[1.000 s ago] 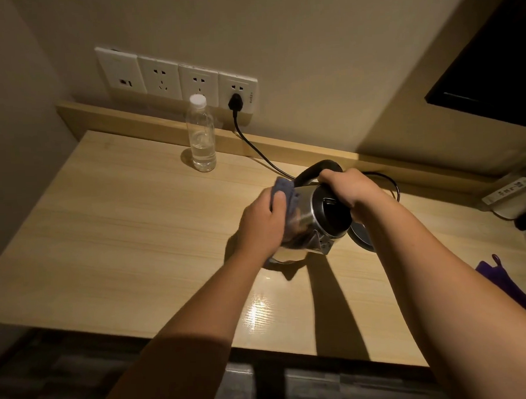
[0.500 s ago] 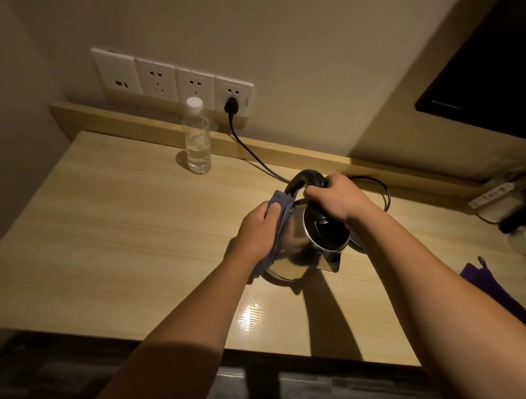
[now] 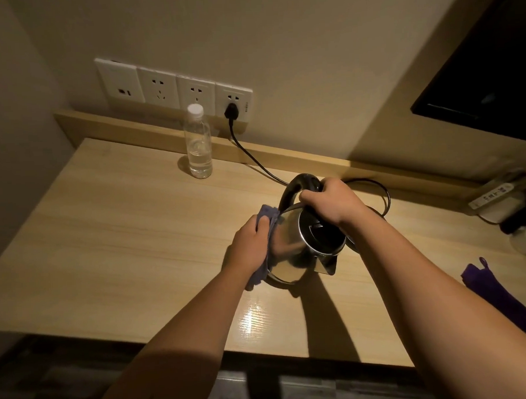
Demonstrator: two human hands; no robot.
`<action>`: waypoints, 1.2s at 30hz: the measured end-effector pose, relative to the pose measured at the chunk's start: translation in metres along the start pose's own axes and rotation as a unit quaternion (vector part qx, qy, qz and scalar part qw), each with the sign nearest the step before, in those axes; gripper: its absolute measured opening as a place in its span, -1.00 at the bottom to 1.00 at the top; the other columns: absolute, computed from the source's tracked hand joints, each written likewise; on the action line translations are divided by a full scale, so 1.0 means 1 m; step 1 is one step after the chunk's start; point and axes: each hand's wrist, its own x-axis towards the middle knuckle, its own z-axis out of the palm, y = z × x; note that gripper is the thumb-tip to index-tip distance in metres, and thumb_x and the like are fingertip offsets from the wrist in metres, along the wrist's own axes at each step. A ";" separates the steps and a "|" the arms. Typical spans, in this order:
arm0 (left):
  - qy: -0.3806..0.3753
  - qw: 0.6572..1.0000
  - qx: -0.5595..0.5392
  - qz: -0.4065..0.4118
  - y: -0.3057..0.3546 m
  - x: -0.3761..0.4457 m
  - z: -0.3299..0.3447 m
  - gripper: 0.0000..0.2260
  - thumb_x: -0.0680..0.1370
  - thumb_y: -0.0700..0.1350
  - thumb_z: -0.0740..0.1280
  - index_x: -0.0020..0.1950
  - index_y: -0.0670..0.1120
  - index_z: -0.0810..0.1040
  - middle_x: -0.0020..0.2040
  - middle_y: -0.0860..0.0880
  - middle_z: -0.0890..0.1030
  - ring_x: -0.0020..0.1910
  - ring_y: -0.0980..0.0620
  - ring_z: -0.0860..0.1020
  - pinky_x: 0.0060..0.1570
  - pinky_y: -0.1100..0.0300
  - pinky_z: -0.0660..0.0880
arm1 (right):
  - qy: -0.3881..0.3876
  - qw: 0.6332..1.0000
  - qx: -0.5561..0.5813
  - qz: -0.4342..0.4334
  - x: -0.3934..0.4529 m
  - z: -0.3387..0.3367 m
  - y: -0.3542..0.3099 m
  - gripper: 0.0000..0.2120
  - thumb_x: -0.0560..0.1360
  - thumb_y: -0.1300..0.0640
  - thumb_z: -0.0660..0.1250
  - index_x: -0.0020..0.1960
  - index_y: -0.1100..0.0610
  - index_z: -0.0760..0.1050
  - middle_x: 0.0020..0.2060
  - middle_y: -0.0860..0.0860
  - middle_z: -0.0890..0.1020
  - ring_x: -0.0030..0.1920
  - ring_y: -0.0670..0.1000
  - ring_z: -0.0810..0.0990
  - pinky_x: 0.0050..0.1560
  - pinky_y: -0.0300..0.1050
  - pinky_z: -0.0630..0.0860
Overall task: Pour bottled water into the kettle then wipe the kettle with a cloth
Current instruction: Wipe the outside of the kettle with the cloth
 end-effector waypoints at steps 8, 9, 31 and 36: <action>0.004 0.998 0.035 -0.055 -0.019 0.001 0.008 -0.61 0.62 0.21 -0.03 0.00 0.01 0.48 -0.13 -0.07 0.59 -0.12 -0.03 0.57 -0.04 -0.02 0.54 | 0.023 0.997 0.024 0.076 0.010 0.008 -0.004 -0.72 0.49 -0.03 0.32 0.04 0.17 0.43 -0.16 0.13 0.57 -0.11 0.14 0.58 -0.01 0.05 0.58; 0.002 0.998 0.038 -0.059 -0.020 0.000 0.009 -0.60 0.62 0.21 -0.04 0.01 0.01 0.48 -0.13 -0.06 0.59 -0.12 -0.04 0.58 -0.04 -0.02 0.55 | 0.025 0.995 0.035 0.087 0.011 0.008 -0.003 -0.72 0.49 -0.02 0.32 0.04 0.17 0.42 -0.17 0.13 0.56 -0.11 0.14 0.58 -0.01 0.06 0.58; -0.122 0.953 -0.259 -0.102 0.008 -0.073 -0.102 -0.65 0.65 0.09 0.22 0.19 -0.16 0.59 0.01 -0.24 0.67 -0.06 -0.19 0.62 0.00 -0.05 0.54 | 0.223 0.942 0.219 0.126 -0.022 0.010 0.015 -0.42 0.50 0.00 0.29 0.45 0.13 0.23 0.42 0.13 0.31 0.30 0.20 0.45 0.24 0.15 0.50; -0.166 0.985 -0.022 0.040 0.043 -0.100 -0.136 -0.87 0.57 -0.11 0.39 0.10 -0.07 0.59 -0.03 -0.05 0.69 -0.10 0.05 0.64 -0.04 0.14 0.52 | 0.171 0.976 0.071 -0.116 -0.081 0.019 -0.021 -0.62 0.58 0.08 0.24 0.39 0.08 0.41 0.41 0.03 0.38 0.37 0.04 0.38 0.35 0.06 0.40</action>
